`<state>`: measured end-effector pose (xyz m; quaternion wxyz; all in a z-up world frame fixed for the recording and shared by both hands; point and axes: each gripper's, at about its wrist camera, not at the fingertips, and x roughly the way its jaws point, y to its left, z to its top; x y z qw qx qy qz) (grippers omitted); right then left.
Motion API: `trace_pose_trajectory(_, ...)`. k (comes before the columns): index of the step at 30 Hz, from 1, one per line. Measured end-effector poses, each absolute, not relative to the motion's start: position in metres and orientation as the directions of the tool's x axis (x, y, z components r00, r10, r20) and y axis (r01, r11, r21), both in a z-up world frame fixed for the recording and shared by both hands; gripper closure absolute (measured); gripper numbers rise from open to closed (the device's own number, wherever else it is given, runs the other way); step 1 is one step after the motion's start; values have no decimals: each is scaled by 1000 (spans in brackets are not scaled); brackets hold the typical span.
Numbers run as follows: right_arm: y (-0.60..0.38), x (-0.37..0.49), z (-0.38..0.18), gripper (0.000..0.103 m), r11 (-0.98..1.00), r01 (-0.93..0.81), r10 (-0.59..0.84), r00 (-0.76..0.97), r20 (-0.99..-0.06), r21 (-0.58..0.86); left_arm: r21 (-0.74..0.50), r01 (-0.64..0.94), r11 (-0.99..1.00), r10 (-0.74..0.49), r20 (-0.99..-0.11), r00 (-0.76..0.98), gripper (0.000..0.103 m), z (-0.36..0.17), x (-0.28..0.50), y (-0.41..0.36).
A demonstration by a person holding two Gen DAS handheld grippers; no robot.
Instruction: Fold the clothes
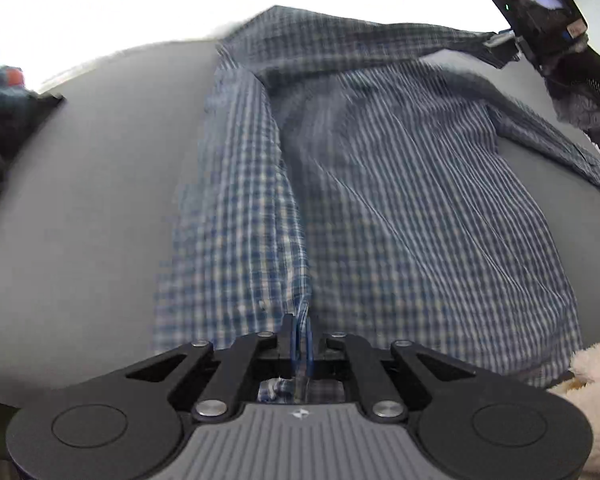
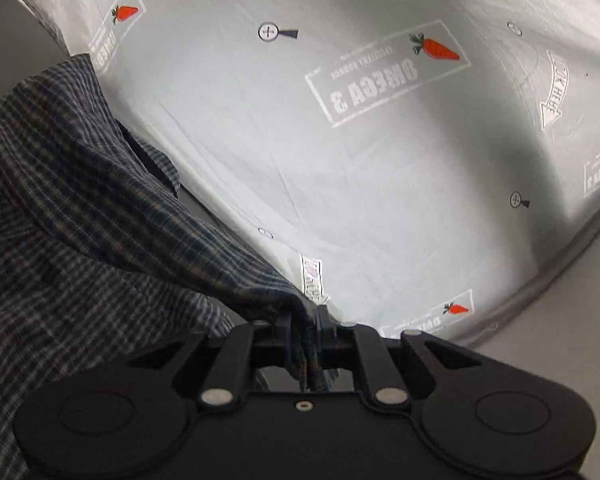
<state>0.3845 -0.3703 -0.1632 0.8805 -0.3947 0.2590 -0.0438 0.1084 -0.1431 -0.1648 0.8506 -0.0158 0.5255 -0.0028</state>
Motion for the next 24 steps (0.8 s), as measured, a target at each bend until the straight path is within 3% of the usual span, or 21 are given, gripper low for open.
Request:
trace_pose_trajectory(2,-389,384,-181,65,706,-128,-333,808,-486,-696,-49,4,999,-46,-922,384,88,-183,112,-155)
trace_pose_trajectory(4,-393,359,-184,59,791,-178,-252,777,-577,-585,-65,-6,998,-57,-916,398,80,-181,104,-154)
trace_pose_trajectory(6,-394,330,-184,58,866,-231,-139,741,-657,-443,-98,-35,995,-72,-891,449,60,-170,93,-144)
trace_pose_trajectory(7,-389,312,-187,58,889,-287,-54,708,-705,-357,-103,-58,993,-66,-893,445,58,-172,92,-136)
trace_pose_trajectory(10,-365,254,-199,58,889,-451,208,562,-801,-85,-115,-129,985,-48,-900,434,56,-177,89,-112)
trace_pose_trajectory(14,-324,194,-211,58,817,-524,455,333,-826,239,-129,-223,966,-26,-909,416,56,-183,85,-79)
trace_pose_trajectory(20,-273,151,-215,60,743,-602,514,237,-824,291,-147,-355,923,1,-923,385,58,-194,78,-32)
trace_pose_trajectory(24,-250,140,-221,60,772,-551,511,243,-824,317,-126,-256,958,-22,-927,376,64,-204,82,-32)
